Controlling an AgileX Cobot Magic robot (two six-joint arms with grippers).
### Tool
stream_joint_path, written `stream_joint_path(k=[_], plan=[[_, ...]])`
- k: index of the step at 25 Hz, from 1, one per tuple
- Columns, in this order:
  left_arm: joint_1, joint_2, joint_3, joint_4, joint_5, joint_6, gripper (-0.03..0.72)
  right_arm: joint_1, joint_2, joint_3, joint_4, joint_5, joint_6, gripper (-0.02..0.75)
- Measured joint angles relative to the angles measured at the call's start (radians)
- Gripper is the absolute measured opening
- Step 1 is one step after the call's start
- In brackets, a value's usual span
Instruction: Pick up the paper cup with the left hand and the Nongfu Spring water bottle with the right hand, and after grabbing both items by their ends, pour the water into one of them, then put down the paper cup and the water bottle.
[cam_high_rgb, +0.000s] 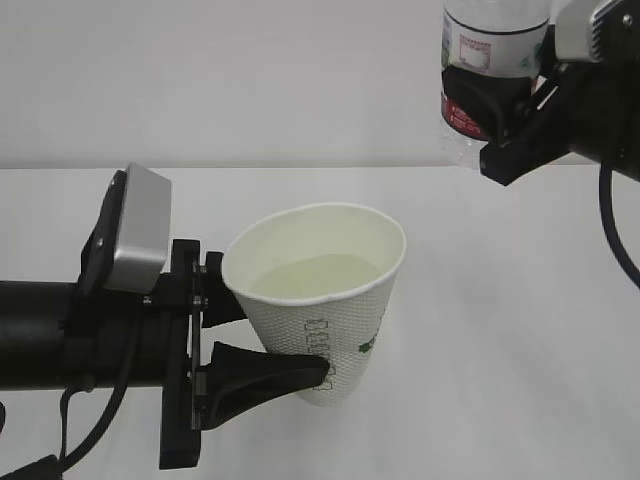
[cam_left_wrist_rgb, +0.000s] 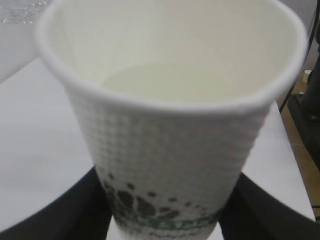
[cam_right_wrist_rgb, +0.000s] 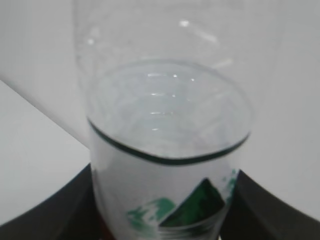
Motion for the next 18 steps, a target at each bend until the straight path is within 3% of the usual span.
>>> stream_joint_path(k=[18], plan=[[0.000, 0.000, 0.000, 0.000, 0.000, 0.000, 0.438, 0.000, 0.000, 0.000, 0.293, 0.033, -0.231, 0.450]])
